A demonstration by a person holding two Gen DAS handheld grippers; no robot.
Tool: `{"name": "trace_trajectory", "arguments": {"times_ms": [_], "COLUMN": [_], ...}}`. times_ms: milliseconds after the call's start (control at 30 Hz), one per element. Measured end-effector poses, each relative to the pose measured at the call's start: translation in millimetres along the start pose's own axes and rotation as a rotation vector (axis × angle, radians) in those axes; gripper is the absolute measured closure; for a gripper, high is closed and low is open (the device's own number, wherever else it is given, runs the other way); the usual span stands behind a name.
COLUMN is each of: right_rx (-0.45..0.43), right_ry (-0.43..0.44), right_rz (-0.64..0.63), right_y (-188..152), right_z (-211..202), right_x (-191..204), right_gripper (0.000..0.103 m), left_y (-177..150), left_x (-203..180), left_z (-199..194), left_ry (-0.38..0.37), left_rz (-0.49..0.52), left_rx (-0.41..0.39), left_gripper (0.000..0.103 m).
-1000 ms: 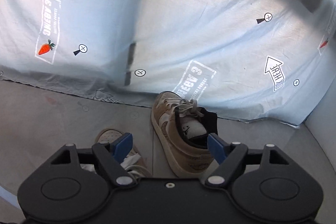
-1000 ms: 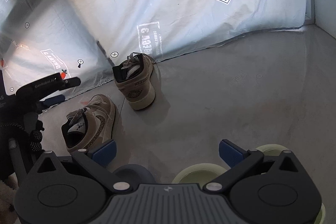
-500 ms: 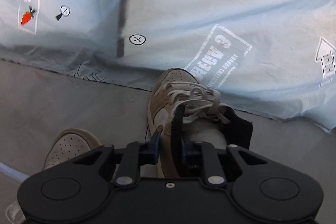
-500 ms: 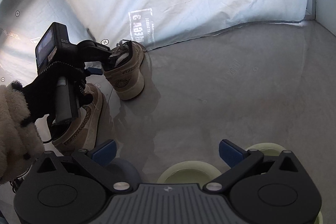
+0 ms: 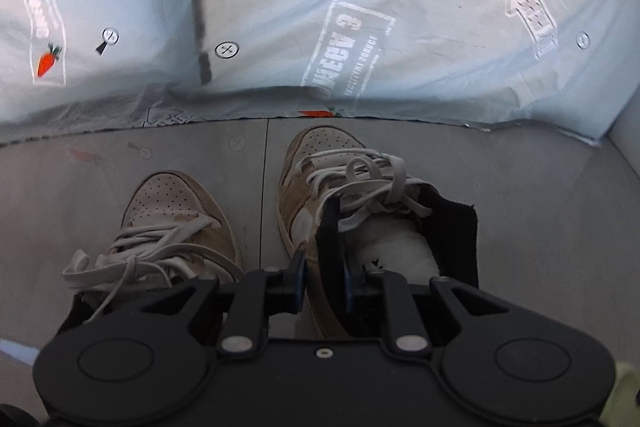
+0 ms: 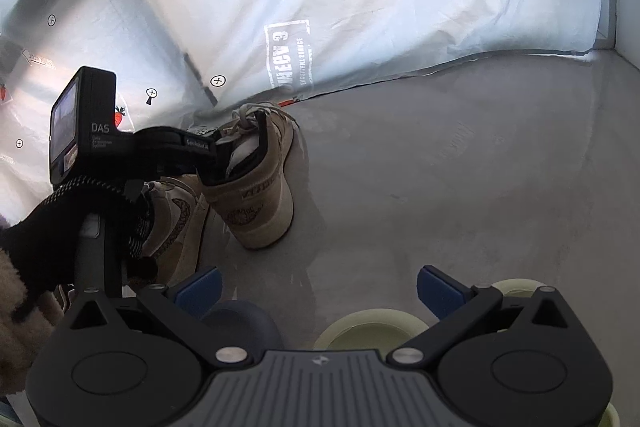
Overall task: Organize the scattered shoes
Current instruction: 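Carry the white-and-tan sneaker beside its matching sneaker with the left gripper, then set the sneaker down beside its pair and open the left gripper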
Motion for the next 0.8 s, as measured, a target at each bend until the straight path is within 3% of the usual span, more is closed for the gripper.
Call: {"name": "trace_trajectory", "arguments": {"times_ms": [300,400,500,667,800], "right_rx": [-0.035,-0.035,-0.002,0.022,0.039], "right_ry": [0.002,-0.008,-0.019,0.017,0.019], "right_rz": [-0.009,-0.038,-0.058,-0.109,-0.161], "right_y": [-6,-6,-1,16,26], "right_z": [-18,-19,-5,26,55], "right_x": [7,13,20,52,84], "right_gripper": [0.0,0.0,0.0,0.003,0.013], "left_y": [-21,-23,-27,-56,-76], "left_x": [2,3,7,36,55], "left_z": [-18,-46,-77,-108,-113], "left_ry": [-0.065,-0.113,-0.139,-0.137,-0.1], "left_rz": [-0.052,-0.048,-0.034,-0.157,-0.181], "left_rx": [0.017,-0.033,-0.093,-0.099,-0.075], "left_gripper": [0.082,0.08,0.065,0.064,0.064]}}
Point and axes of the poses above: each gripper's, at about its wrist camera, not at the fingertips, and z roughly the way its jaws point, x to its left, y to its top, the point moved 8 cm from there along z, roughly the way its jaws point, and after that the axes turned 6 degrees about x, right-handed, at the moved point
